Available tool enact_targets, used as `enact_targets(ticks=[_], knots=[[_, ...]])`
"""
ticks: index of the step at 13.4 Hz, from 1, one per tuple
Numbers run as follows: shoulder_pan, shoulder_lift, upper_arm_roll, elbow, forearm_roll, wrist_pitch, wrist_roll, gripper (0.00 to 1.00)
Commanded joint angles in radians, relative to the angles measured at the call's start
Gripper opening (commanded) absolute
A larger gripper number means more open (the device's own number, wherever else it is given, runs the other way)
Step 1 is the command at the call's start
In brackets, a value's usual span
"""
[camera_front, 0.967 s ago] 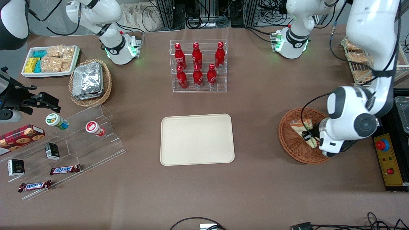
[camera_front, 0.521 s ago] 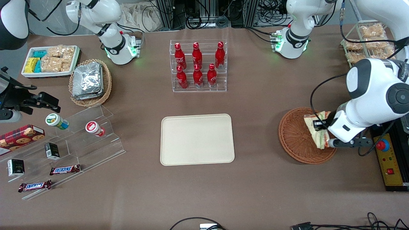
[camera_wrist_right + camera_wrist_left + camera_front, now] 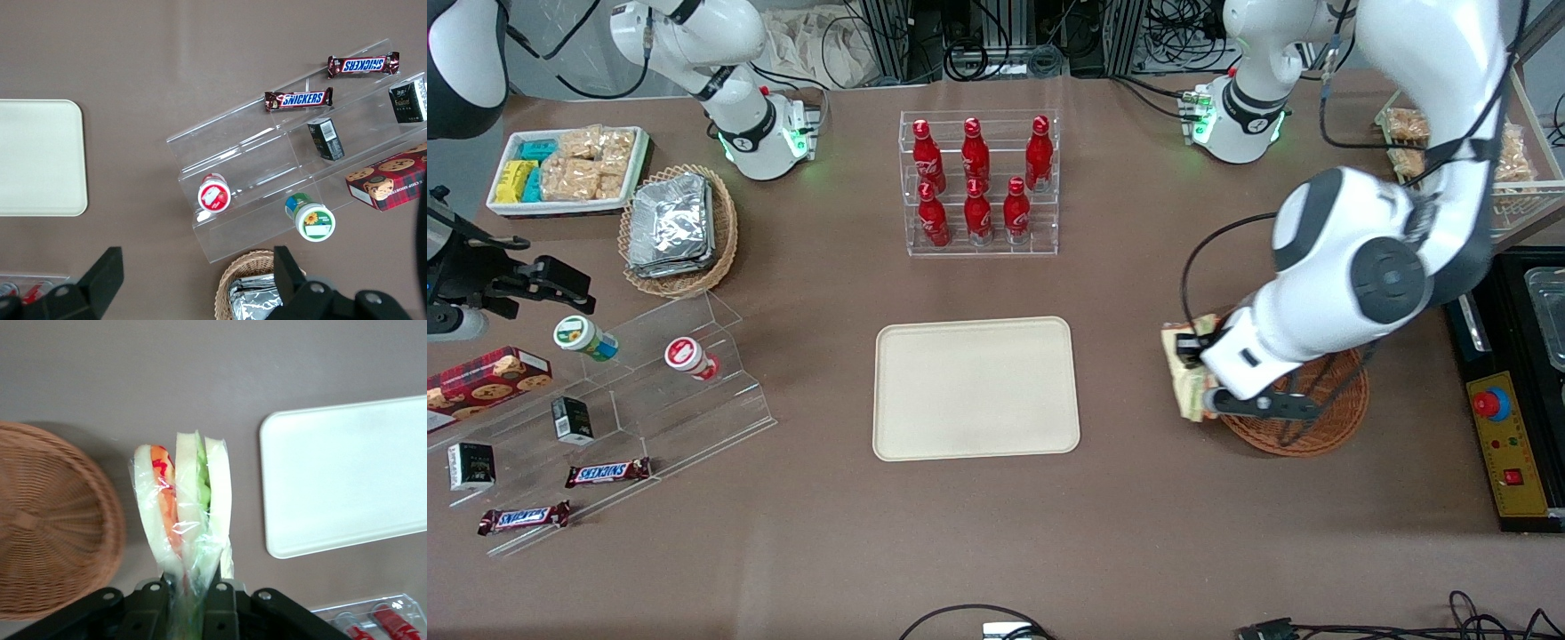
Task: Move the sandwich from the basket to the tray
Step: 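Carry the sandwich with the left gripper over the cream tray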
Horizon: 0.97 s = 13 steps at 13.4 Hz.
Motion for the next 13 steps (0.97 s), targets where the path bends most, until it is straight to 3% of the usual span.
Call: enact_targets(ticks=[1,13], knots=[[-0.085,0.117,0.003,0.109,-0.005,-0.018,-0.063,0.00],[-0.229,0.387,0.010,0.151,0.008,0.195,-0.120,0.00]])
